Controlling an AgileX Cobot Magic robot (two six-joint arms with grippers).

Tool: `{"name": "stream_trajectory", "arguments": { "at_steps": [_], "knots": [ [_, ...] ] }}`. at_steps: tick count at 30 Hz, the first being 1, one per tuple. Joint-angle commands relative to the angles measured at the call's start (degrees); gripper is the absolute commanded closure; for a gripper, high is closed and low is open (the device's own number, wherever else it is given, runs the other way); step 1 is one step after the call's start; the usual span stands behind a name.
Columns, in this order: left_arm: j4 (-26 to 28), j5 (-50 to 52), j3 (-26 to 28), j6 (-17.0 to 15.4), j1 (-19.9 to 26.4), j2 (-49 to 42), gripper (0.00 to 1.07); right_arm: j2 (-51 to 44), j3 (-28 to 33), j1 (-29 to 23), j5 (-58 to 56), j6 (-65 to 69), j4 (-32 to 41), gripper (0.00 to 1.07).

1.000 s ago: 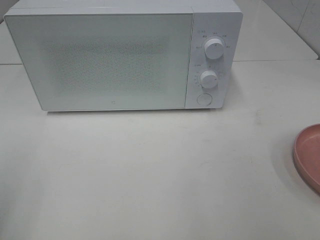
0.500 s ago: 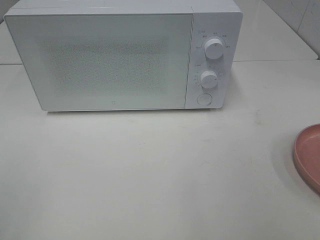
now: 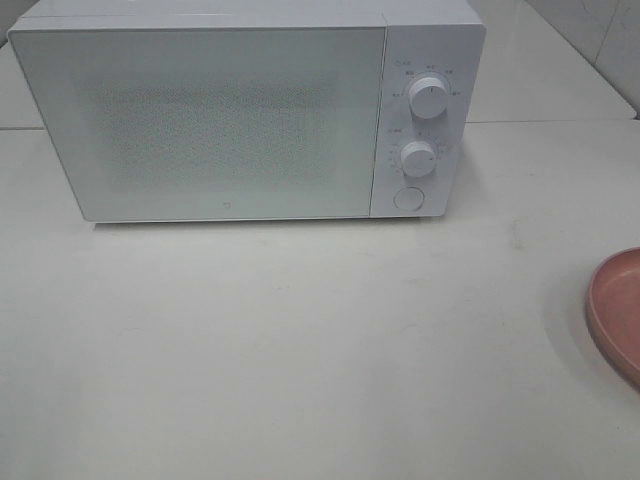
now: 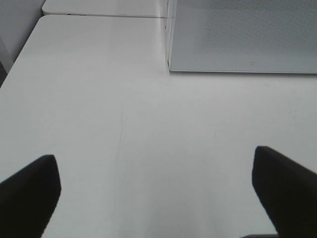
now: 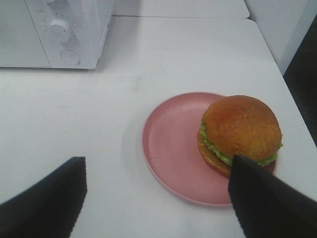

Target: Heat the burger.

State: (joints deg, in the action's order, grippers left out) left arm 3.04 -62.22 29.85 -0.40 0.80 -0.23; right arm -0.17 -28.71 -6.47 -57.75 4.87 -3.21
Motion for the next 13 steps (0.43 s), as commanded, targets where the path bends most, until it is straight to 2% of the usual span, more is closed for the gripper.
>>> {"name": "stream_trajectory", "arguments": {
  "at_steps": [1, 13],
  "knots": [
    [0.52, 0.8, -0.29, -0.06, 0.29, -1.2, 0.09, -1.49, 0.11, 0.29, 0.8, -0.63, -0.17, 0.31],
    [0.52, 0.8, -0.29, -0.06, 0.29, -0.97, 0.09, -1.38, 0.11, 0.23, 0.8, -0.63, -0.17, 0.31]
  ]
}}
